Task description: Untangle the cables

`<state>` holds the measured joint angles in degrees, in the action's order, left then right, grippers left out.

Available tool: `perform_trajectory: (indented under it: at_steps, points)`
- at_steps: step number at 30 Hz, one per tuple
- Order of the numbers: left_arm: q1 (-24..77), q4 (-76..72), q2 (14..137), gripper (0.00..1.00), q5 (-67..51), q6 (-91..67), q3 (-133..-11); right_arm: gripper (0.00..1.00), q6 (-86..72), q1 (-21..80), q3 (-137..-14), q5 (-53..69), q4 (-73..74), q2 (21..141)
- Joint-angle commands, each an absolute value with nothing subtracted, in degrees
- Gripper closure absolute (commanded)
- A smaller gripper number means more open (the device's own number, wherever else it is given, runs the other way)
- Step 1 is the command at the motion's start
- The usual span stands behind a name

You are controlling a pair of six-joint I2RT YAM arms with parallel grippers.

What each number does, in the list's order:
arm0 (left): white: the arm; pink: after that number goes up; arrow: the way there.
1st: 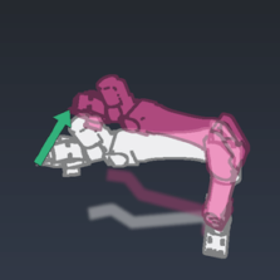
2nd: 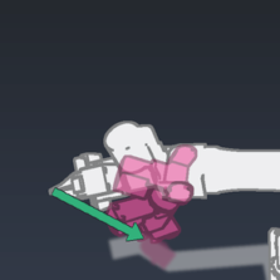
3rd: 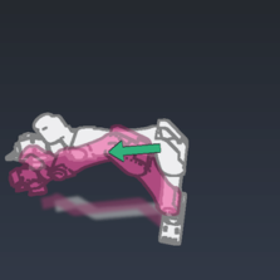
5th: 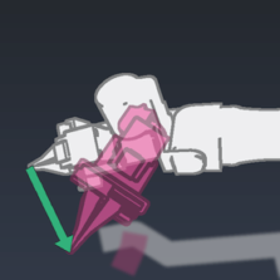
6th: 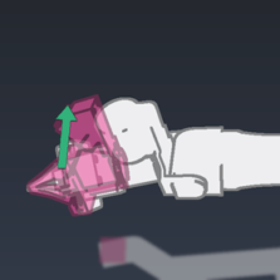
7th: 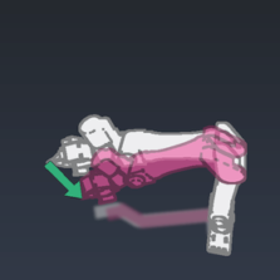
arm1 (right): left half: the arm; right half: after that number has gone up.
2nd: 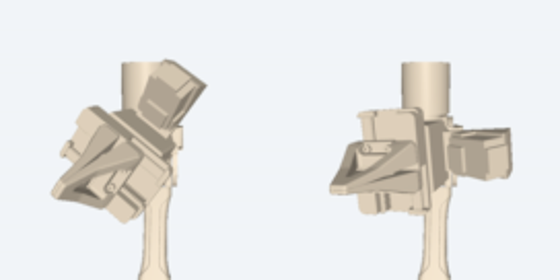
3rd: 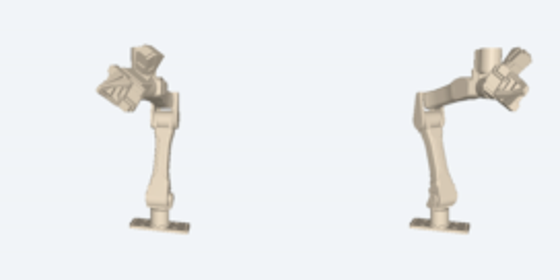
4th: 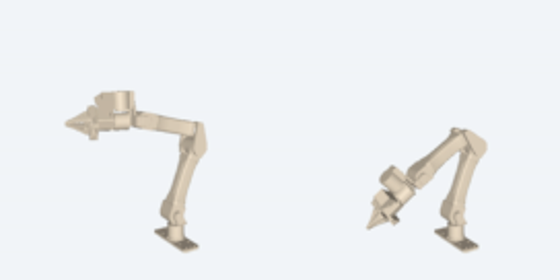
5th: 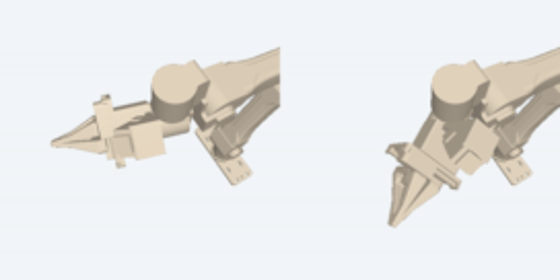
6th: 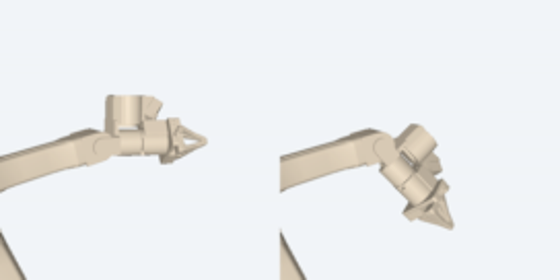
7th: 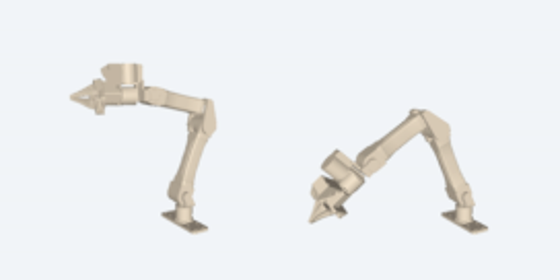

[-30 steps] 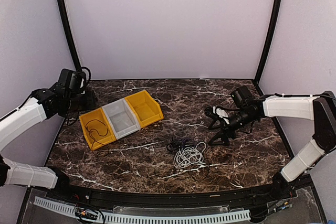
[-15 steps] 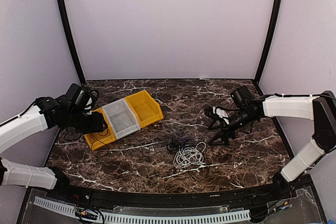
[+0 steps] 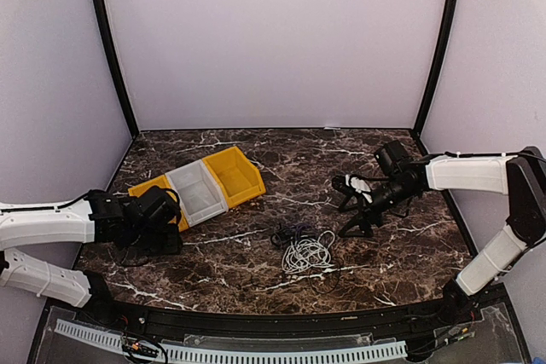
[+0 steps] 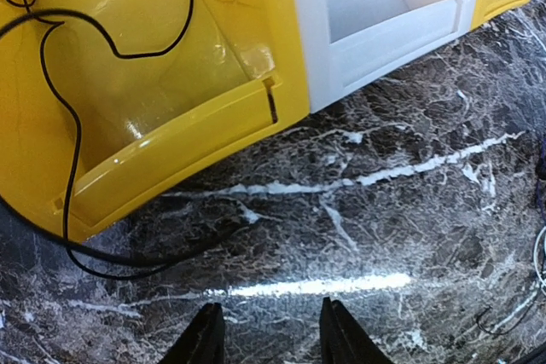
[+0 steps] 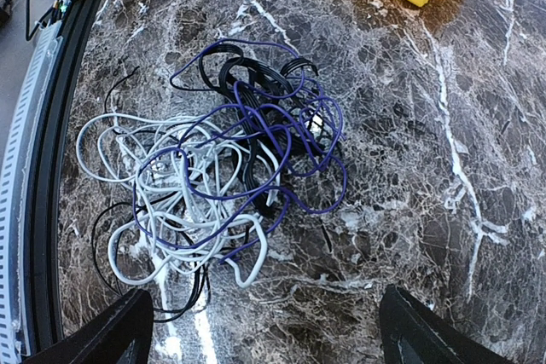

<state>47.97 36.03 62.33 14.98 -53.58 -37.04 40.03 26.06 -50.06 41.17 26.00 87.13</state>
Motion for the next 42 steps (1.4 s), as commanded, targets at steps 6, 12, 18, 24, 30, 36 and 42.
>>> perform_trajectory:
  at_steps: [6, 12, 18, 24, 30, 36, 42]
  points:
    - [48.8, 22.8, 67.3, 0.59, 23.4, -53.0, -28.5, 0.07, 40.3, 26.4, -51.8, 42.0, 26.4, 88.0]
    - [48.7, 16.3, 69.5, 0.68, 25.7, -48.2, -27.2, 0.07, 40.3, 26.7, -52.0, 41.7, 26.6, 88.6]
    - [48.6, 13.7, 73.7, 0.87, 25.4, -46.1, -28.1, 0.07, 40.3, 26.9, -52.1, 41.2, 26.6, 88.6]
    - [48.6, 16.4, 73.4, 1.0, 27.0, -45.1, -30.6, 0.07, 40.3, 27.0, -52.1, 41.2, 26.6, 88.6]
    - [48.2, 17.8, 64.2, 1.0, 28.4, -36.4, -34.6, 0.07, 40.4, 27.2, -52.0, 41.0, 26.6, 88.6]
    - [39.1, 11.2, 57.5, 1.0, 24.3, -29.4, -31.6, 0.07, 40.6, 27.6, -52.1, 40.7, 26.8, 88.6]
    - [33.5, 3.3, 59.1, 1.0, 23.8, -28.8, -30.9, 0.07, 40.5, 27.6, -51.9, 40.4, 26.7, 88.1]
